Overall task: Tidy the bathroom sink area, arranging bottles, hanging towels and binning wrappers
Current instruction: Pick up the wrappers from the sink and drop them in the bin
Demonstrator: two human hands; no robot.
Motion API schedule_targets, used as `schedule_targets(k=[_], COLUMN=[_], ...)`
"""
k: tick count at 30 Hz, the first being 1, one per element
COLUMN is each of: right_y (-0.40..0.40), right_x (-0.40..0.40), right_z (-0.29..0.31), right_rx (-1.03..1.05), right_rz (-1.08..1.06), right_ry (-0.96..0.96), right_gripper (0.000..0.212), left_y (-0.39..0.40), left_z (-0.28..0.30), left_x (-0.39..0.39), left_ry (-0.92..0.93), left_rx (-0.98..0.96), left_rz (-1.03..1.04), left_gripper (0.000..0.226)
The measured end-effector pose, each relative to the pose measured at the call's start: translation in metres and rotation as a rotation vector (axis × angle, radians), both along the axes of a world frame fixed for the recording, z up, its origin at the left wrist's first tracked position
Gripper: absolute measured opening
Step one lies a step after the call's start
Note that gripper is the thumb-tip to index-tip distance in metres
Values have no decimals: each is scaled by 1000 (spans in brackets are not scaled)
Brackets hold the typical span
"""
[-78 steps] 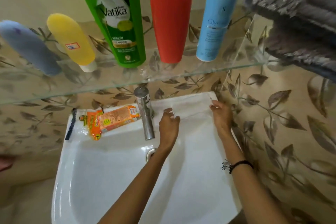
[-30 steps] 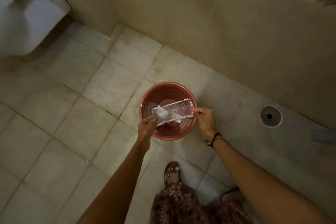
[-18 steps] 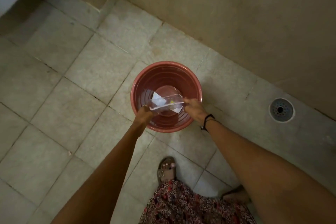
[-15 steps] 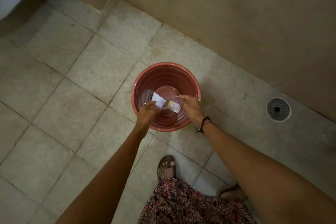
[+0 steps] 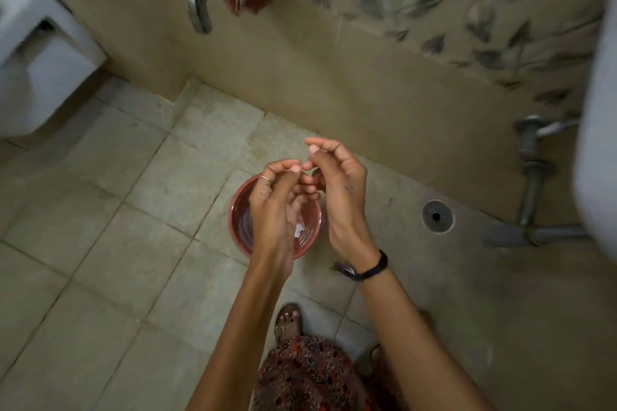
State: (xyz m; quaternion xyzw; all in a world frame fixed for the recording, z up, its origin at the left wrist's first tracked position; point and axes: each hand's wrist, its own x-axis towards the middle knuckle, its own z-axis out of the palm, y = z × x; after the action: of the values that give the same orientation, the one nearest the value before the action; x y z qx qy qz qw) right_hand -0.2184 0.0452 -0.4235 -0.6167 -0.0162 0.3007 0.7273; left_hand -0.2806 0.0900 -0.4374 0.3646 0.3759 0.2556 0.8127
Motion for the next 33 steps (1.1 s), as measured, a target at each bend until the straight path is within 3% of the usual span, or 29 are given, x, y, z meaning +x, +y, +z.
schedule_targets(k=[8,12,16,20,25,29,33], right_y=[-80,-149,-219,-273,-313,-317,-314], right_x=[67,106,154,206,262,278,276], right_z=[185,228,234,221,195,179,182], right_rx=[55,-11,-109,-413,-885,-929,-591], right_rz=[-173,-428,-628,-666,-537,-494,-598], right_ry=[-364,-471,-404,-488,-630,-646,-476], right_gripper=[19,19,17,21,43,48,42], left_y=[-50,-107,-159,-192,-205,-209,-208], left_z=[170,214,231,227,209,192,194], left_x=[78,129,183,243,314,341,329], left_ry=[-310,-289,-172,-33,94,230,152], left_rx=[189,316,493,922,1342,1471,1395], left_rz=[-252,-452,-637,-651,-738,-810,-755], left_gripper=[18,20,20,12,72,77,64])
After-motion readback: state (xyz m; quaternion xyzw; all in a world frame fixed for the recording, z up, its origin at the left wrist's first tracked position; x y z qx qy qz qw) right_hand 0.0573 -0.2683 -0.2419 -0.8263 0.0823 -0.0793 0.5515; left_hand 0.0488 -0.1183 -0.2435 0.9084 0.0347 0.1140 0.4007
